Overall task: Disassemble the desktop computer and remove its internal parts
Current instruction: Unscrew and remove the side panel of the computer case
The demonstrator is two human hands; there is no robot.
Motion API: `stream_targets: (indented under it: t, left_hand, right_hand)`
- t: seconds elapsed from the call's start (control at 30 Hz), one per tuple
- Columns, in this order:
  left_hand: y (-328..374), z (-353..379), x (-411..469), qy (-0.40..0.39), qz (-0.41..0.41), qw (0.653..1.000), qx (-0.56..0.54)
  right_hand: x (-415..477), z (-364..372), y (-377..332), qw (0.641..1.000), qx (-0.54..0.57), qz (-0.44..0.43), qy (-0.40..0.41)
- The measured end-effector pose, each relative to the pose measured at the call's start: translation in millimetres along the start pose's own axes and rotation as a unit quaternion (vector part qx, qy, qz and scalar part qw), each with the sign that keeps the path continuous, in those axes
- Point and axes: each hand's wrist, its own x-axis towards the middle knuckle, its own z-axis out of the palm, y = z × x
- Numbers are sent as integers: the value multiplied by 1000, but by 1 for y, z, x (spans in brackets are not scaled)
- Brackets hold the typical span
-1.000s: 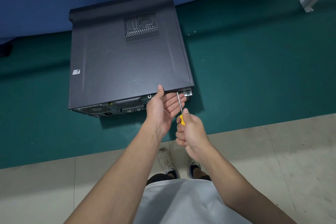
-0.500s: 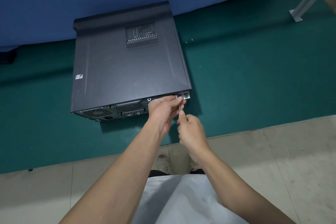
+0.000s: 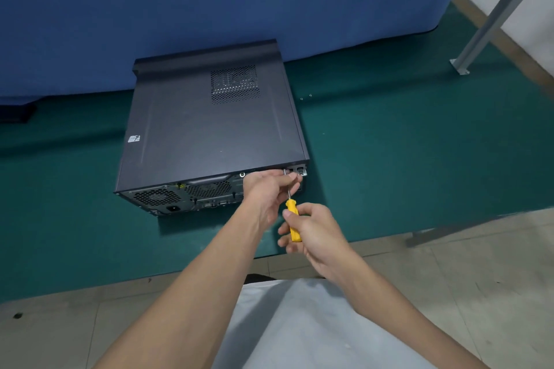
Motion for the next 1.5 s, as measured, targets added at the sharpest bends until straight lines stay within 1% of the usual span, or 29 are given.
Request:
stream_targets:
  t: [0.07, 0.1, 0.17, 0.23, 0.27, 0.3, 0.37, 0.47, 0.53, 0.6, 0.63, 0.7, 0.77, 0.8, 0.83, 0.9, 0.97, 1.03, 1.07, 1.1, 1.17, 1.27, 1.3, 1.33, 1.4, 1.43, 1.5]
  left_hand:
    - [-1, 4, 0, 23, 11, 1000, 15]
    - [-1, 6, 0, 31, 11, 999, 18]
    - [0, 7, 1, 28, 6, 999, 17]
    - [1, 5, 1, 7, 0, 1000, 11]
    - [1, 4, 0, -3, -3, 1000, 6]
    - [1, 2, 0, -8, -4, 1000, -3]
    - [1, 1, -1, -3, 0, 1000, -13]
    - [-3, 3, -3, 46, 25, 998, 22]
    - [-6, 4, -4, 74, 41, 995, 56]
    - [-6, 6, -3, 83, 41, 994, 59]
    - [-5, 8, -3, 77, 36, 995, 44]
    - [-3, 7, -4, 51, 26, 998, 17]
    - [-2, 5, -5, 19, 18, 1000, -3]
    - [-2, 3, -5, 8, 13, 1000, -18]
    - [-2, 2, -5, 0, 8, 999, -32]
    - [-2, 2, -5, 3, 6, 1000, -31]
    - [-3, 3, -6, 36, 22, 999, 29]
    - [-4, 3, -7, 69, 39, 993, 90]
    - [-3, 5, -7, 80, 43, 991, 100]
    - [-3, 6, -6, 86, 42, 990, 99]
    - [0, 9, -6, 78, 30, 993, 77]
    - [1, 8, -6, 31, 12, 999, 33]
    - [1, 7, -6, 19, 8, 1000, 15]
    - [1, 6, -6, 11, 4, 1000, -2]
    - [1, 6, -6, 10, 4, 1000, -16]
    - [0, 6, -6, 22, 10, 1000, -5]
    - [-4, 7, -6, 58, 29, 997, 44]
  right_hand:
    - [-1, 2, -1, 1000, -28, -4, 12]
    - [-2, 0, -2, 1000, -16, 3, -2]
    - [-2, -7, -6, 994, 72, 39, -70]
    - [-3, -16, -9, 971, 174, 93, -138]
    - [-3, -20, -10, 963, 195, 104, -157]
    - [-4, -22, -10, 962, 195, 99, -164]
    - [-3, -20, -9, 974, 157, 68, -146]
    - [-4, -11, -8, 998, 21, 9, -54]
    - [-3, -6, -6, 997, -75, -16, 4]
    - [-3, -6, -6, 995, -94, -19, 10]
    - [-3, -7, -7, 997, -73, -7, -13]
    - [-4, -15, -10, 994, -12, 52, -97]
    - [-6, -23, -11, 976, 58, 109, -178]
    - [-6, -25, -10, 971, 80, 113, -193]
    - [-6, -26, -9, 973, 83, 102, -188]
    - [-6, -24, -7, 988, 31, 62, -136]
    - [-6, -20, -5, 995, -67, 22, -63]
    - [-6, -18, -5, 986, -167, -8, -5]
    - [-5, -18, -6, 980, -197, -15, 6]
    - [-5, -18, -7, 979, -201, -15, 4]
    - [-5, -20, -8, 986, -159, 11, -42]
    - [-5, -27, -13, 983, -19, 87, -162]
    - [-5, -30, -15, 977, 38, 102, -185]
    - [-6, -31, -15, 973, 80, 105, -191]
    - [-5, -29, -15, 979, 97, 83, -158]
    - [-6, -27, -15, 987, 74, 62, -127]
    - [-6, -21, -11, 997, -32, 19, -62]
